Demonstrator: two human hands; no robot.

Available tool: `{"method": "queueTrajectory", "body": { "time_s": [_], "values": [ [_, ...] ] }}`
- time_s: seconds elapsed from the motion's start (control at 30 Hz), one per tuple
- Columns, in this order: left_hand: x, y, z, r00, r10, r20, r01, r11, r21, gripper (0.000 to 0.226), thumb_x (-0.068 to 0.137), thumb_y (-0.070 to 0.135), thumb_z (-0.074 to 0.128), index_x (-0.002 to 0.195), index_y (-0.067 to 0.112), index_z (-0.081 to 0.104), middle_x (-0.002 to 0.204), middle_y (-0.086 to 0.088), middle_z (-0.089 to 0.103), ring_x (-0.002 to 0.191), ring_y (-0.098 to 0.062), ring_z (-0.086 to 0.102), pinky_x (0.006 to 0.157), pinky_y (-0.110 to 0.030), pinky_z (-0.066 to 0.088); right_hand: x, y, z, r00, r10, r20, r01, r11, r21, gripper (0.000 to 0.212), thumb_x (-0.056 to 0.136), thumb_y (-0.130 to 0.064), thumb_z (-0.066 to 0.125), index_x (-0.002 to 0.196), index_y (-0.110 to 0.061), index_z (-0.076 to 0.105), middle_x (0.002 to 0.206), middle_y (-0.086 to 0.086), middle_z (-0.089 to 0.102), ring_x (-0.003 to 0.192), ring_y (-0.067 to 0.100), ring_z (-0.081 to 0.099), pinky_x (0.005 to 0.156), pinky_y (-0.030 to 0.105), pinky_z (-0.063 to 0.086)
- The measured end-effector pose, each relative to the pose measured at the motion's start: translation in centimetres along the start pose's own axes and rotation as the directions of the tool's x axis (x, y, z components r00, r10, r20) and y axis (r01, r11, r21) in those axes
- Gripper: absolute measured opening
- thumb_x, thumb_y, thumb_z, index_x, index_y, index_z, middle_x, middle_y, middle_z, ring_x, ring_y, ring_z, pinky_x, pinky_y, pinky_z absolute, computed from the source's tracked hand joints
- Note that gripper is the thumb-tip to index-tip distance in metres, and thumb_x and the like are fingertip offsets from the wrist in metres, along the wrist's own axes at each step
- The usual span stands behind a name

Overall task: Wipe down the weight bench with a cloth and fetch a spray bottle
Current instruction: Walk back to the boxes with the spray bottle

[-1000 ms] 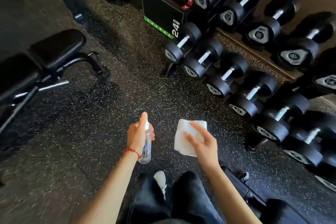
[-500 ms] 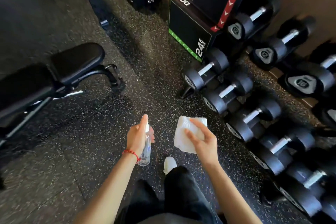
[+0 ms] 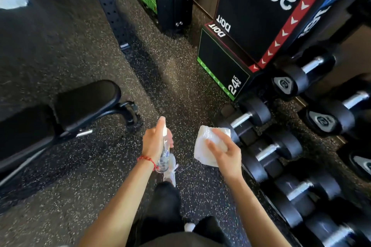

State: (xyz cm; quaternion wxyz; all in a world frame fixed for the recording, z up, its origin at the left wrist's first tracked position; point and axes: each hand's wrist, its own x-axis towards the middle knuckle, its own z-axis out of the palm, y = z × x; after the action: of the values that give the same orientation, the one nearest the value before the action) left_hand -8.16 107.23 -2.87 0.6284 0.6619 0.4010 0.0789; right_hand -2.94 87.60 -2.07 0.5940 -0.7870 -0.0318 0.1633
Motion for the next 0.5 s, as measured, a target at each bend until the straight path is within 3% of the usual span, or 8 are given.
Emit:
{"method": "queueTrajectory", "body": {
  "time_s": [0.1, 0.37, 0.5],
  "values": [
    [6.1, 3.3, -0.1, 0.999, 0.039, 0.025, -0.040, 0.999, 0.021, 0.071, 0.073, 0.071, 0.033, 0.037, 0.014, 0.054, 0.044, -0.005, 0.059, 0.050, -0.025, 0.061, 0.064, -0.036, 0.051, 5.7, -2.2, 2.6, 1.000, -0.012, -0.023, 0.011, 1.000, -0.010, 0.037, 0.076, -0.036, 0.072, 0.111, -0.029, 0.065, 0.108, -0.020, 0.065, 0.100, -0.011, 0.055, 0.082, 0.008, 0.042],
    [18.7, 11.2, -0.2, 0.996, 0.071, 0.052, -0.073, 0.997, 0.038, 0.071, 0.077, 0.068, 0.032, 0.039, 0.012, 0.055, 0.042, -0.005, 0.058, 0.042, -0.015, 0.058, 0.051, -0.023, 0.045, 17.4, -7.9, 6.8, 0.999, 0.013, -0.049, -0.012, 1.000, 0.011, 0.038, 0.075, -0.039, 0.071, 0.112, -0.029, 0.065, 0.105, -0.022, 0.065, 0.098, -0.008, 0.057, 0.083, 0.020, 0.046],
    [24.1, 13.3, 1.4, 0.995, 0.085, 0.060, -0.087, 0.995, 0.047, 0.071, 0.090, 0.056, 0.033, 0.037, 0.016, 0.055, 0.041, -0.004, 0.057, 0.043, -0.017, 0.060, 0.050, -0.021, 0.046, 23.4, -9.3, 7.6, 0.998, 0.005, -0.060, -0.004, 1.000, 0.015, 0.036, 0.075, -0.038, 0.072, 0.110, -0.031, 0.066, 0.104, -0.024, 0.065, 0.097, -0.012, 0.056, 0.078, 0.007, 0.042]
  ]
}}
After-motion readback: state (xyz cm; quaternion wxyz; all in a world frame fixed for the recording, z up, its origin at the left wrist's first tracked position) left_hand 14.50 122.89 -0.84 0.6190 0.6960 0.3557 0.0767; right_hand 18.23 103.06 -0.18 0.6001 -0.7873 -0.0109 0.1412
